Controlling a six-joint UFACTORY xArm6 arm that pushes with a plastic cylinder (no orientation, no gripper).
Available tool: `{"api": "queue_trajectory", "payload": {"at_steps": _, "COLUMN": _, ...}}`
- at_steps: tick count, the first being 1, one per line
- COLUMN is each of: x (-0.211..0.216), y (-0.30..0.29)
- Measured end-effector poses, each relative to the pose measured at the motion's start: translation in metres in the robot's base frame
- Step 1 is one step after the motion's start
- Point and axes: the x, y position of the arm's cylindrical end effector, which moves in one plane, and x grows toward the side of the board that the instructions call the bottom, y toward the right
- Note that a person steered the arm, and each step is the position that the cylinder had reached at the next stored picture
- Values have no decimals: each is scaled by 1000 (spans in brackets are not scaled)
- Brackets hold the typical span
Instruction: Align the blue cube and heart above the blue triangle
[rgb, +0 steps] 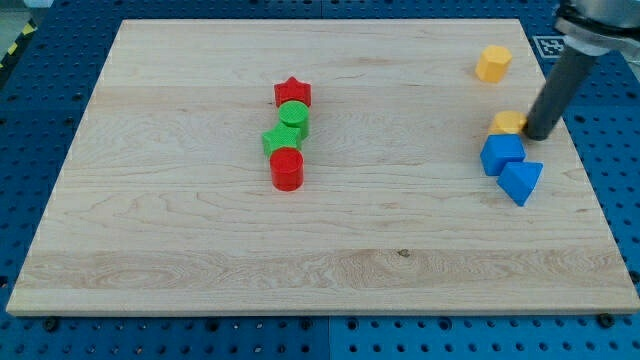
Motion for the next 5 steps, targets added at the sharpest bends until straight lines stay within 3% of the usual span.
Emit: {"api": "queue_trajectory", "payload": {"at_steps": 5, "x": -48, "y": -62}}
